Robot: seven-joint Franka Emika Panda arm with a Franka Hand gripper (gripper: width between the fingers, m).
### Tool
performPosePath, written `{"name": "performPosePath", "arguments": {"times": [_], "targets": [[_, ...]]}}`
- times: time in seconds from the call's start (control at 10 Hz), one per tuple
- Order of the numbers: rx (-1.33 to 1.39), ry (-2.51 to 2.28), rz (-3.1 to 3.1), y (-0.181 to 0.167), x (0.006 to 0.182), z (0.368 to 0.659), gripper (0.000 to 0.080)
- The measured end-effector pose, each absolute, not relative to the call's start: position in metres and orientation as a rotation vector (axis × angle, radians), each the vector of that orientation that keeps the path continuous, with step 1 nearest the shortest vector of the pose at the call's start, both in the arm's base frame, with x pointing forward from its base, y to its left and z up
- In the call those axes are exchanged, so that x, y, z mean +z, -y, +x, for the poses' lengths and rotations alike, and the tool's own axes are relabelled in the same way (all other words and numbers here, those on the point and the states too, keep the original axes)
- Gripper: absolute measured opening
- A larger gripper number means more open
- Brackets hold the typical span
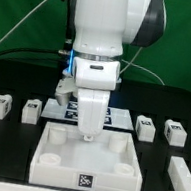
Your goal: Assemble one leg
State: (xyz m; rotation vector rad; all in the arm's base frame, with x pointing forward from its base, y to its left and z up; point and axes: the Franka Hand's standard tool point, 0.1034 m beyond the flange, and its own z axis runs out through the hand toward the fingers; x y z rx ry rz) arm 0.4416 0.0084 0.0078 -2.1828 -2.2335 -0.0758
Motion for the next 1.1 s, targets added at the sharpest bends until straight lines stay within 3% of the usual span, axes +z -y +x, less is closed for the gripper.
{"name": "performPosePath", "arguments": {"times": [0.5,1.0,1.1], "targets": [[-0.16,2.179,-2.236,-0.063,0.009,0.489,0.0057],[-0.127,2.179,-2.218,-0.065,0.008,0.491,0.0057],[-0.126,2.176,-2.22,-0.064,0.008,0.491,0.0137]]}}
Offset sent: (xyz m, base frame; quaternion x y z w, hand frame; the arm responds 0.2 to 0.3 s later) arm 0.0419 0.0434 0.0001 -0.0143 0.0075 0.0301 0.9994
